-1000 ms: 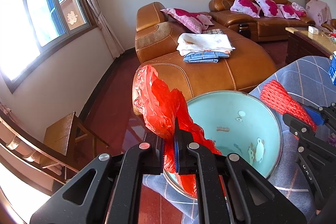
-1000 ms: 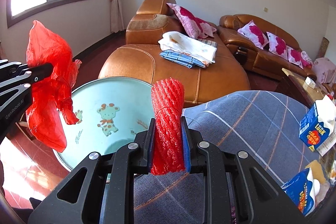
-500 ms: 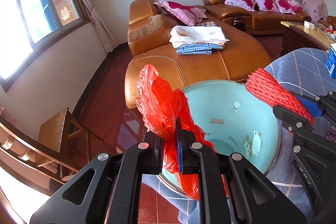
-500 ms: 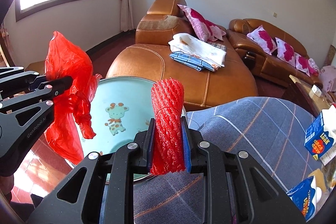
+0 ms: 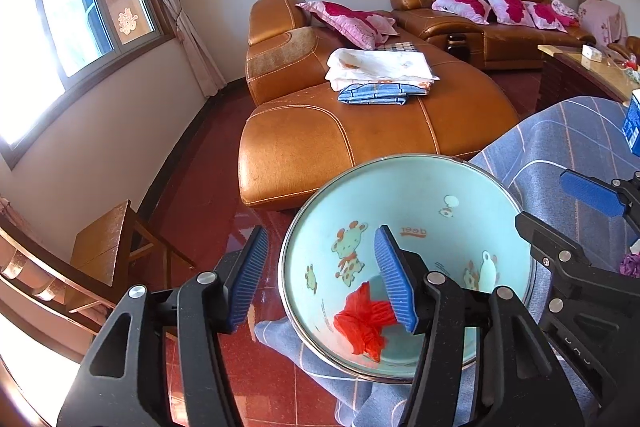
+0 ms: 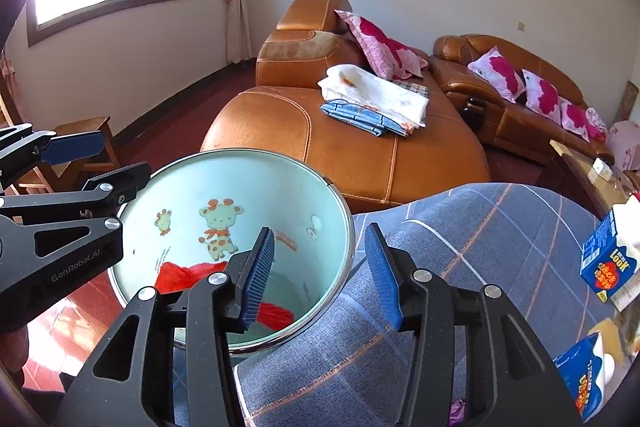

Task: Collect trash
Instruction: 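Open both grippers to drop the red bag and red net into the bin, then move both tools back over the table toward the trash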

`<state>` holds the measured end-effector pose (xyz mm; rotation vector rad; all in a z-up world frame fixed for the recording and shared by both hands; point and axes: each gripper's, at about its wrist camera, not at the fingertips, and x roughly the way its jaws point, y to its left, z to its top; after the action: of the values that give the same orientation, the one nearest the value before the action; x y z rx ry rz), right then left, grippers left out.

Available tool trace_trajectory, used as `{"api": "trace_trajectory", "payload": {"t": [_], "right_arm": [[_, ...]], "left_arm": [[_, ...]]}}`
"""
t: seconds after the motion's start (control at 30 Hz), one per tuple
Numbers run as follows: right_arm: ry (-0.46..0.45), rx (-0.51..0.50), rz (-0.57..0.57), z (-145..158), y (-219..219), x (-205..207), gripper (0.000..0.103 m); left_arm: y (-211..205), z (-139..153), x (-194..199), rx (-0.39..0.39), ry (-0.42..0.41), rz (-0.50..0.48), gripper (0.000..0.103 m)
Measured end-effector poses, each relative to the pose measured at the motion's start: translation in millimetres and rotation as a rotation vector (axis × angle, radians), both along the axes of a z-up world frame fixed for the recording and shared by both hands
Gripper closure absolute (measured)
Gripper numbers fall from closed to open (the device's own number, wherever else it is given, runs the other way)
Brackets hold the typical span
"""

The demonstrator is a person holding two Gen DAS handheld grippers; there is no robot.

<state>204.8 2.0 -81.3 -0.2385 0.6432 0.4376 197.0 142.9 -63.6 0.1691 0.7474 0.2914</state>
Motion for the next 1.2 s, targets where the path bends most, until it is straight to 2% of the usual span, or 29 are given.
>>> {"api": "trace_trajectory", "payload": {"t": [0.4,0.57,0.73,0.9,1.03,1.2], "right_arm": [[-0.014,0.002,-0.025,1,-3,-1,0.050],[-0.039,0.023,-0.073,6,-12,-5,0.050],[-0.060,0.021,-0.133,15,-22,-10,0.049],[-0.088,0.006,-0.193,33,-37,-25,0.044],[-0.097,-0.008,-0.248,44,-56,-43,0.042],[-0.088,0.003,-0.326,48,-84,-66,0.042]], "left_arm": [[0,4,-3,-0.007,-0.011,0.008,0.046],[-5,7,-7,-0.006,-0.017,-0.007,0.045],[-7,12,-13,-0.016,-0.030,-0.018,0.038],[-21,15,-21,-0.027,-0.039,-0.060,0.037],[-37,15,-27,-0.039,-0.037,-0.099,0.032],[-62,14,-38,-0.044,-0.033,-0.166,0.031]]}}
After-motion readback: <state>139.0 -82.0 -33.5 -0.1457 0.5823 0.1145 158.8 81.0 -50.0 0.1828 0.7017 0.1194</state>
